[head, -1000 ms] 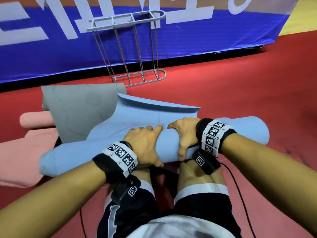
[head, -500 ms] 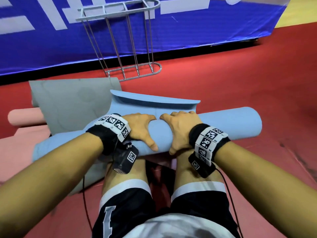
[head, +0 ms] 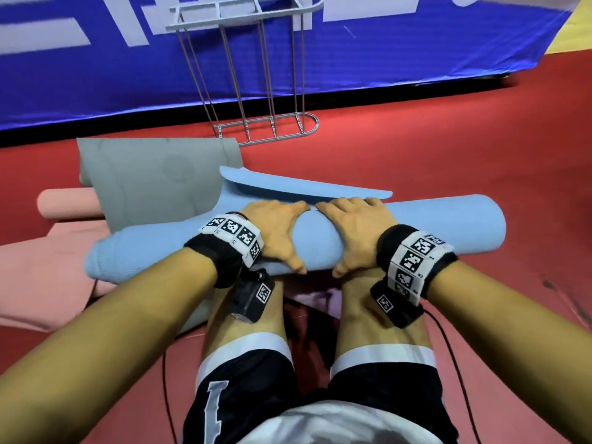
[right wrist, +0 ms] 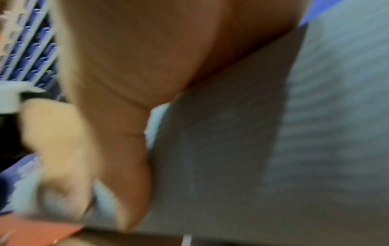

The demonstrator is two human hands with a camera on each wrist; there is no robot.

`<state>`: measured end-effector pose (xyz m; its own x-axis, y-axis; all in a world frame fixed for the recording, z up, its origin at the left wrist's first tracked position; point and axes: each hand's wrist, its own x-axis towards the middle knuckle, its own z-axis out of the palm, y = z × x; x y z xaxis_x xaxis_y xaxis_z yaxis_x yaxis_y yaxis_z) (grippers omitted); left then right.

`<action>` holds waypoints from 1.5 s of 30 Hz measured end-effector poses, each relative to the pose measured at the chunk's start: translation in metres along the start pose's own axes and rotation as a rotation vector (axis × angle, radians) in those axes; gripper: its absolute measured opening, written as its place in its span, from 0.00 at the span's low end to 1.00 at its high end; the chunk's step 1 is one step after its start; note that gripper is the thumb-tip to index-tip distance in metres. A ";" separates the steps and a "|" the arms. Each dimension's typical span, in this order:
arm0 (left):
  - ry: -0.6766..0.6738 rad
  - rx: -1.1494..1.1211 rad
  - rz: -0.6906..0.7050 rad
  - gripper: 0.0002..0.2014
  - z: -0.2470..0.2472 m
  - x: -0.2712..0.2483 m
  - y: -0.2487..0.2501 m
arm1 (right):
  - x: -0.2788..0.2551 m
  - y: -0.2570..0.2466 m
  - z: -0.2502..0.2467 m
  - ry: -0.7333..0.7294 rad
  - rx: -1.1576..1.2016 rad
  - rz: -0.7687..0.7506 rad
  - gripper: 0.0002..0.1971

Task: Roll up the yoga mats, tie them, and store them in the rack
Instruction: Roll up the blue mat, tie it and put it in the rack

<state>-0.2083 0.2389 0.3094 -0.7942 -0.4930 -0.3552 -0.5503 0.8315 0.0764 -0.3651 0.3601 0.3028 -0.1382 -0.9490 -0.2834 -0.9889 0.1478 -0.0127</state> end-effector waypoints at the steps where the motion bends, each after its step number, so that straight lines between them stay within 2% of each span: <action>1: -0.016 -0.024 -0.007 0.50 -0.002 0.004 -0.002 | -0.005 -0.002 0.007 0.030 -0.048 0.016 0.68; 3: -0.037 -0.039 -0.016 0.51 -0.004 0.011 -0.003 | -0.011 -0.004 0.021 0.101 -0.095 0.057 0.70; 7: 0.001 -0.006 -0.034 0.53 0.001 0.012 0.001 | -0.004 -0.002 0.032 0.208 -0.118 0.080 0.60; 10: 0.112 0.020 -0.042 0.54 0.008 0.006 0.008 | 0.001 0.003 0.027 0.200 -0.102 0.085 0.58; 13: 0.204 0.211 -0.055 0.63 0.028 -0.007 0.016 | 0.001 0.005 0.026 0.199 -0.098 0.075 0.56; 15: 0.220 0.287 -0.055 0.63 0.030 -0.011 0.015 | 0.001 0.001 0.022 0.204 -0.107 0.076 0.53; 18: 0.279 0.328 -0.043 0.59 -0.010 -0.007 0.010 | 0.008 0.001 -0.008 0.266 -0.099 0.114 0.52; 22: 0.395 0.391 0.001 0.57 -0.104 -0.016 0.005 | 0.003 0.014 -0.091 0.413 -0.076 0.123 0.54; 24: 0.351 0.352 0.024 0.54 -0.134 -0.028 0.011 | -0.013 0.015 -0.123 0.374 -0.069 0.136 0.53; 26: 0.268 0.282 0.033 0.51 -0.140 -0.037 0.018 | -0.028 0.013 -0.135 0.264 -0.055 0.159 0.47; 29: 0.053 0.145 0.092 0.48 -0.100 -0.039 0.027 | -0.042 0.006 -0.106 -0.017 0.053 0.160 0.39; 31: -0.125 0.063 0.121 0.47 -0.057 -0.038 0.029 | -0.046 -0.002 -0.068 -0.208 0.117 0.106 0.40; 32: -0.183 0.023 0.124 0.49 -0.037 -0.036 0.028 | -0.047 -0.005 -0.051 -0.255 0.131 0.082 0.41; 35: -0.208 -0.150 0.124 0.51 0.000 -0.027 0.021 | -0.050 -0.008 -0.017 -0.178 0.122 0.028 0.47; 38: -0.277 -0.367 0.105 0.46 -0.001 -0.014 0.009 | -0.050 -0.005 -0.007 -0.092 0.073 -0.018 0.64; 40: -0.336 -0.461 0.105 0.42 -0.003 -0.007 0.006 | -0.050 -0.007 -0.002 -0.078 0.020 0.007 0.70; 42: -0.346 -0.457 0.121 0.43 -0.003 -0.001 0.006 | -0.047 -0.008 0.002 -0.056 0.006 0.038 0.67; 45: -0.323 -0.383 0.104 0.49 -0.006 -0.002 0.002 | -0.038 -0.009 -0.003 -0.063 0.027 0.042 0.58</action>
<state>-0.2090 0.2403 0.3160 -0.7629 -0.2580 -0.5929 -0.5756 0.6886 0.4410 -0.3513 0.3940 0.3162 -0.1747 -0.9227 -0.3436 -0.9805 0.1950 -0.0251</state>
